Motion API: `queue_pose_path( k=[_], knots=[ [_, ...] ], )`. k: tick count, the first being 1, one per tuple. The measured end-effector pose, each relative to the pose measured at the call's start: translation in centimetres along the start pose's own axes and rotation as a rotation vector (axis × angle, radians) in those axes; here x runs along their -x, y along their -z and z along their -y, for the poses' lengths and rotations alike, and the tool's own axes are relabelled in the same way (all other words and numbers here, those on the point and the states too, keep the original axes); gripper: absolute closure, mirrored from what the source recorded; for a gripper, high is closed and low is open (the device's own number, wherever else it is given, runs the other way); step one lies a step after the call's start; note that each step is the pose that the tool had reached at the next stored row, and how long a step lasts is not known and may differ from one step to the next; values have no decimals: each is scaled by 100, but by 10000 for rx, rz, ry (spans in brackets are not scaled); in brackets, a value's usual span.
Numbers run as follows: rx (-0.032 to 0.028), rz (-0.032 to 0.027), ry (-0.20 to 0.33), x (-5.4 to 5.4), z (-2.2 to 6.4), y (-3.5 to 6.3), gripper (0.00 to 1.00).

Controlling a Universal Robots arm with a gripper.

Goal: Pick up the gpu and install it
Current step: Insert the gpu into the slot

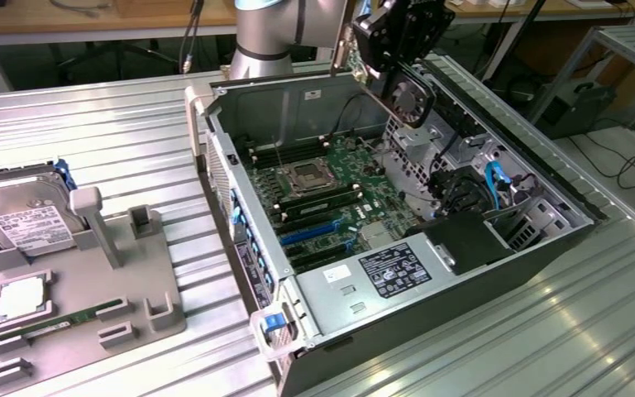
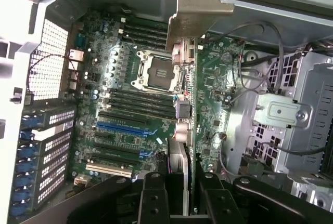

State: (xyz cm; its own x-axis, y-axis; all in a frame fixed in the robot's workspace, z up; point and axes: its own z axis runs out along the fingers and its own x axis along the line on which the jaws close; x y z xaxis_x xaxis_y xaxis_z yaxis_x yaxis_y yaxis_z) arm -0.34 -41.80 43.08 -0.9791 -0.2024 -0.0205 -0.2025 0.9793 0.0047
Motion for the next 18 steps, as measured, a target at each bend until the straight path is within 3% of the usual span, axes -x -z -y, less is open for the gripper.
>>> queue_pose_path(
  k=[18],
  knots=[
    [29, -6, 1410, 0, 0, 0, 72]
  ],
)
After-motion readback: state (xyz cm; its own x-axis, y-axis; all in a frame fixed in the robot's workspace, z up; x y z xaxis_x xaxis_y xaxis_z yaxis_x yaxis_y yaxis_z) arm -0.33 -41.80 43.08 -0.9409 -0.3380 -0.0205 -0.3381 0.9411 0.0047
